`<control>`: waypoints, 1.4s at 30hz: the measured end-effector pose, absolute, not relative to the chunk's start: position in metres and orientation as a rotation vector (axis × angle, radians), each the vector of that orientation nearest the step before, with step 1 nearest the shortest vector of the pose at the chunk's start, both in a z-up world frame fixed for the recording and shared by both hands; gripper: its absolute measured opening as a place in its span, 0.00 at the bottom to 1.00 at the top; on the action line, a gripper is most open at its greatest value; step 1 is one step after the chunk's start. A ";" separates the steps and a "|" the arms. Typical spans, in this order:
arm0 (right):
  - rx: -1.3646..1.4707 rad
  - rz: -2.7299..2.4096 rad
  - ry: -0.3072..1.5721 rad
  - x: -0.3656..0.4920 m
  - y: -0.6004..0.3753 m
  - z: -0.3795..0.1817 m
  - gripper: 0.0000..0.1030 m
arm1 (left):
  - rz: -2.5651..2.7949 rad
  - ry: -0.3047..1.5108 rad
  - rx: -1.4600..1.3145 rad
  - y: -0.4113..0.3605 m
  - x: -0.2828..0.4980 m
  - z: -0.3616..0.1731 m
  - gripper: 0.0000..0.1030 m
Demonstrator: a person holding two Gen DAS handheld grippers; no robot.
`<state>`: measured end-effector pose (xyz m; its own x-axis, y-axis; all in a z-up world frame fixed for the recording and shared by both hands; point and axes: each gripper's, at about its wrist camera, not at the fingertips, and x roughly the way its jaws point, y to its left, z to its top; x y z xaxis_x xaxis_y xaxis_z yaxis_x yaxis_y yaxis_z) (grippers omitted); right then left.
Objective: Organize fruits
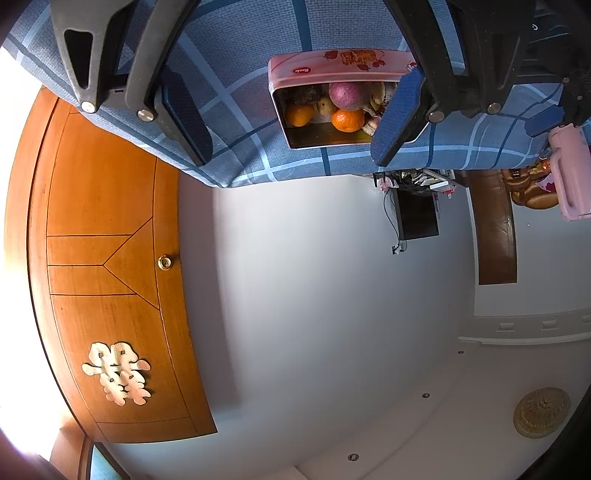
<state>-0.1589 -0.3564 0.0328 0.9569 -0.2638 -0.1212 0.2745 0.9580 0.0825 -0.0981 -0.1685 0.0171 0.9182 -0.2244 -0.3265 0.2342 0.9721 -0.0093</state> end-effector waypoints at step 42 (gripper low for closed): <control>0.101 -0.280 0.115 -0.159 -0.359 0.033 0.86 | -0.215 0.353 0.024 -0.167 -0.097 0.015 1.00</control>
<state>-0.1593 -0.3589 0.0330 0.9547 -0.2693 -0.1269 0.2808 0.9562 0.0832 -0.0970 -0.1668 0.0155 0.9156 -0.2047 -0.3460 0.2131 0.9769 -0.0142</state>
